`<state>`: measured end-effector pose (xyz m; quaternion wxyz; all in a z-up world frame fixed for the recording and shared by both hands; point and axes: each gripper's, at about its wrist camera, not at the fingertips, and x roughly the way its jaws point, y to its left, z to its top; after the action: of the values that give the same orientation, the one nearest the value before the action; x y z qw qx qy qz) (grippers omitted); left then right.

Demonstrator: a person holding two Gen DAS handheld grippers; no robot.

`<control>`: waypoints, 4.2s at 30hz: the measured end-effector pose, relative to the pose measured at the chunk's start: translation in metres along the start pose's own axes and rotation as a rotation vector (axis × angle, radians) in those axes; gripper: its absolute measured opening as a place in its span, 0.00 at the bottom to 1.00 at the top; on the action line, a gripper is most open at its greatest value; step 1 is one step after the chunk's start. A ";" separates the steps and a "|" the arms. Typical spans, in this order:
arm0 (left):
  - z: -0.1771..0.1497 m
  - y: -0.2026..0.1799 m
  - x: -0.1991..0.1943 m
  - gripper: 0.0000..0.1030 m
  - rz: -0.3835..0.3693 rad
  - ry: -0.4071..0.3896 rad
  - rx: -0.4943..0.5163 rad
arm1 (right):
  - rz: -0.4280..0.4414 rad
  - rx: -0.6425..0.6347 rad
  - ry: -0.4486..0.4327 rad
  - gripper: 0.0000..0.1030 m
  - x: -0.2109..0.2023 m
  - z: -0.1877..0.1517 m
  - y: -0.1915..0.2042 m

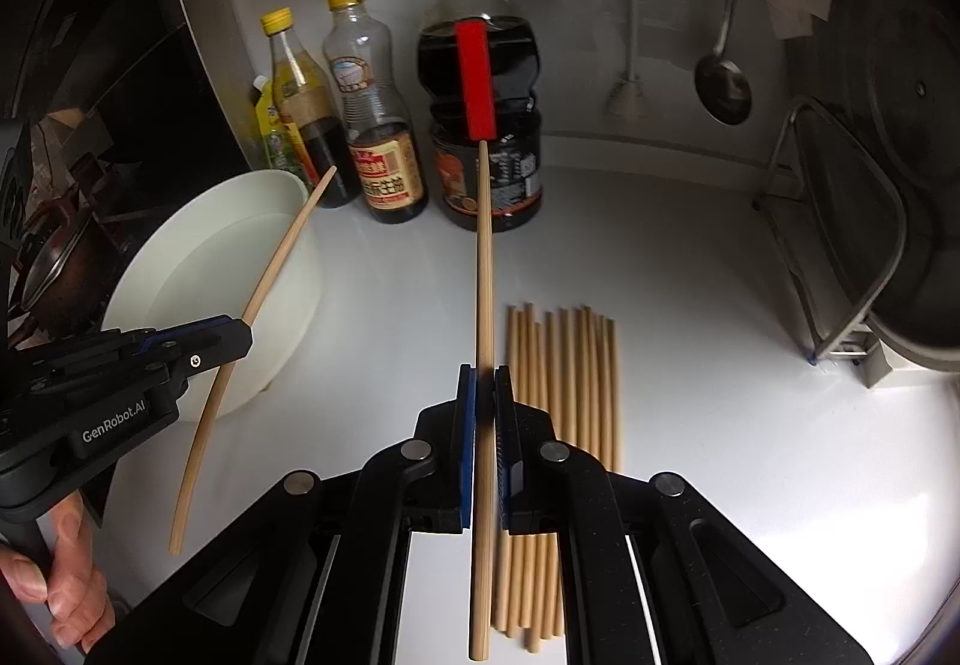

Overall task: Organize utensils
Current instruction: 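Carry both chopsticks into the white basin and open both tools, then lift both open tools out of the basin toward the chopstick row, then close the right tool on a chopstick while the left tool grasps another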

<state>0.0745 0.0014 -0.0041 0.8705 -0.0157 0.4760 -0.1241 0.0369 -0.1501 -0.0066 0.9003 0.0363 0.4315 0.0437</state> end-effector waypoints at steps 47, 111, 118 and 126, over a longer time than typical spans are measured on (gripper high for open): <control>0.037 0.220 0.075 0.56 0.138 0.130 -0.172 | 0.117 -0.078 0.242 0.20 0.171 0.059 0.196; -0.058 -0.076 0.094 0.91 0.079 0.120 0.074 | -0.181 0.121 0.128 0.47 0.029 -0.101 -0.105; -0.061 -0.076 0.111 0.91 0.118 0.128 0.061 | -0.154 0.092 0.138 0.47 0.054 -0.098 -0.107; -0.063 -0.077 0.116 0.91 0.118 0.133 0.047 | -0.140 0.071 0.139 0.47 0.065 -0.099 -0.106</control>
<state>0.0663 -0.0938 -0.1230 0.8429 0.0411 0.5298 -0.0844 0.0046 -0.2455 -0.1298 0.8671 0.0346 0.4959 -0.0322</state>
